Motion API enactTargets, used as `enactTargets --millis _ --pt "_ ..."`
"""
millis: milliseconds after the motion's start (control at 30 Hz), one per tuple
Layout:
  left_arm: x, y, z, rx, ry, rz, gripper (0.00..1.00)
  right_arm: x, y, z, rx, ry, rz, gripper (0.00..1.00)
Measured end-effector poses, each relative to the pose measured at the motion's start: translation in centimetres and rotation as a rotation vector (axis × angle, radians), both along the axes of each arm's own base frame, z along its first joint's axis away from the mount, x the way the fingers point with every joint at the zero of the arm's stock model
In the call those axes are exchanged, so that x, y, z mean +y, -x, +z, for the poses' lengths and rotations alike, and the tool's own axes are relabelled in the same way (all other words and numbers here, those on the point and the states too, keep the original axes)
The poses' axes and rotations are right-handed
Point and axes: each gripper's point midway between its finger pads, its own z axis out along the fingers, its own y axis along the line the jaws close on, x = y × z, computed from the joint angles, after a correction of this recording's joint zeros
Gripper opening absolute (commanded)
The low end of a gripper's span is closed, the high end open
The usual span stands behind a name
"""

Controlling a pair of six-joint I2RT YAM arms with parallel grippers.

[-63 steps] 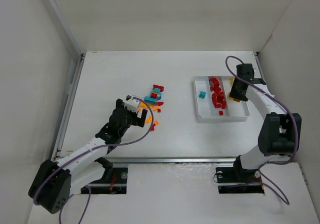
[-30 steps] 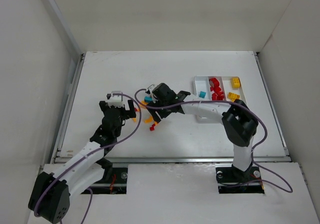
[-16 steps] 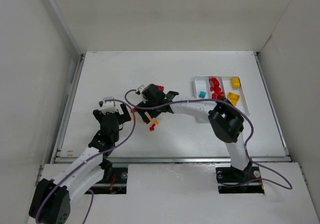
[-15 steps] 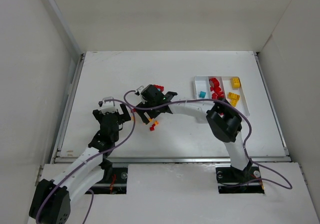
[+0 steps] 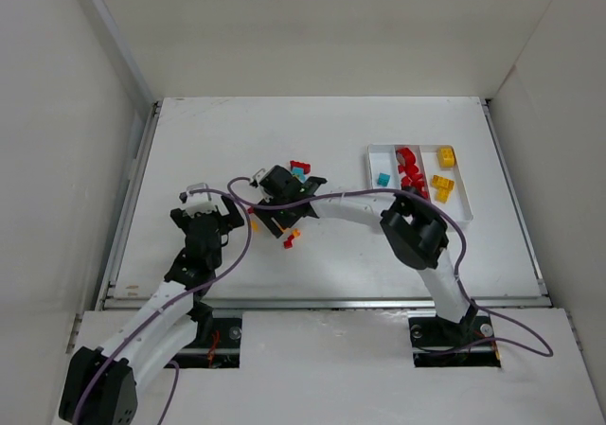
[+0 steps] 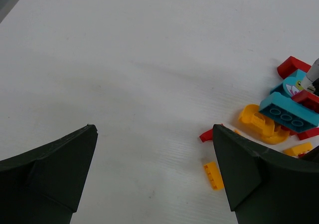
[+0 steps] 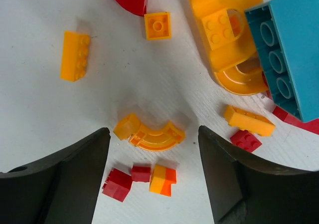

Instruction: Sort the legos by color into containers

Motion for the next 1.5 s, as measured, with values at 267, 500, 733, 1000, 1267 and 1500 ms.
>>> enactTargets --millis 267,500,733,1000,1267,1500 --pt "0.1 -0.1 0.2 -0.007 0.012 0.001 1.00 0.8 0.1 0.6 -0.022 0.011 0.052 0.61" --pt "0.4 0.0 -0.1 -0.006 0.015 0.006 1.00 2.0 0.6 -0.6 0.006 0.011 0.112 0.53" --pt "0.7 0.1 -0.3 -0.002 0.016 0.014 1.00 2.5 1.3 -0.6 0.038 -0.003 0.148 0.24" --pt "1.0 0.0 -0.1 -0.006 0.021 0.016 1.00 2.6 1.6 -0.5 0.058 -0.020 0.134 0.00" --pt "0.4 0.0 -0.2 -0.001 0.021 -0.018 1.00 0.1 -0.8 5.6 0.016 -0.147 -0.046 0.00" --pt "-0.2 0.0 -0.7 0.017 0.012 -0.062 1.00 -19.1 -12.2 15.8 -0.196 -0.345 -0.591 0.00"
